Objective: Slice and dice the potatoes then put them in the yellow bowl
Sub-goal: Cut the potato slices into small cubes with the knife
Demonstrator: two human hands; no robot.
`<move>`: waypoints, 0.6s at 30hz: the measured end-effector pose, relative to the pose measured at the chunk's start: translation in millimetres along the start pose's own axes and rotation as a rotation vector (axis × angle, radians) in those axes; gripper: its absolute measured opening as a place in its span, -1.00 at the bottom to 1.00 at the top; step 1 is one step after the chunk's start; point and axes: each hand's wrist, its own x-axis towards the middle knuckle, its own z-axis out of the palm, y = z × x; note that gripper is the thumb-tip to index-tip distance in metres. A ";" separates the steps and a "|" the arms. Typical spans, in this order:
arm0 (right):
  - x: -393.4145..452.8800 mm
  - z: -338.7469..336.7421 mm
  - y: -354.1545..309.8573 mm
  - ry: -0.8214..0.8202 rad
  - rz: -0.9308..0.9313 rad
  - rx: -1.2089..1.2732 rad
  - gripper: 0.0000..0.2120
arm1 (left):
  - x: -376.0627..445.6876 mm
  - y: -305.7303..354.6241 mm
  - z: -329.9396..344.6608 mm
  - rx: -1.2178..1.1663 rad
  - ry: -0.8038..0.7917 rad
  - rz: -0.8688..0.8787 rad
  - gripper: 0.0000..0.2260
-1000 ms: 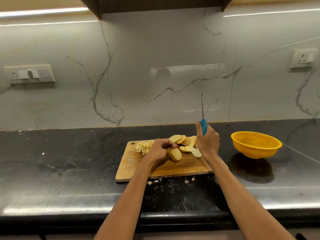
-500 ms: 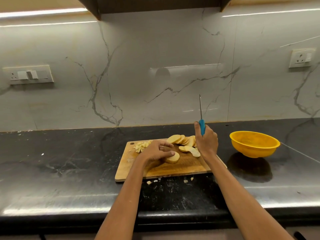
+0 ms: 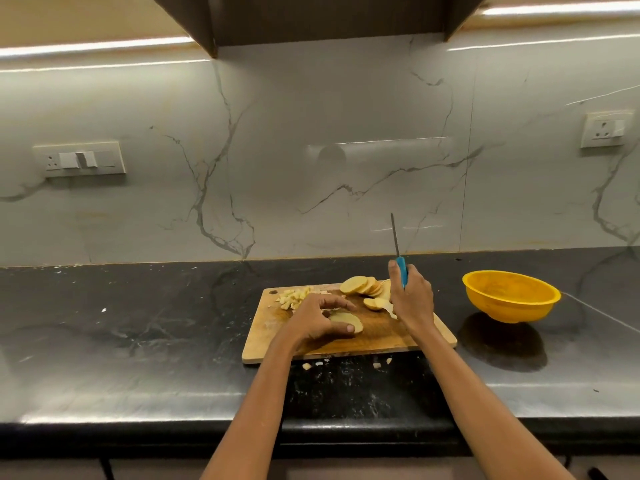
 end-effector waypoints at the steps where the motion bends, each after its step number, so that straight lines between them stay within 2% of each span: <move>1: -2.3 0.0 0.8 -0.015 -0.001 -0.002 -0.69 | -2.9 -0.1 2.0 0.024 0.052 0.003 -0.72; 3: -6.9 -1.5 1.1 -0.055 -0.001 -0.012 -0.73 | -7.2 -0.3 8.1 0.143 0.190 -0.007 -0.65; 5: -12.1 -2.7 0.7 -0.090 0.005 -0.048 -0.77 | -9.5 -2.1 14.0 0.247 0.246 -0.046 -0.53; 7: -17.5 -3.5 -0.8 -0.108 0.005 -0.091 -0.78 | -10.5 -6.4 17.4 0.281 0.220 -0.062 -0.48; 13: -33.4 -8.5 -6.9 -0.151 0.019 -0.117 -0.75 | -18.4 -2.9 20.5 0.263 0.160 -0.013 -0.50; 18: -48.5 -18.6 -13.4 -0.184 0.117 0.030 -0.71 | -22.4 -7.9 25.8 0.221 0.250 -0.040 -0.47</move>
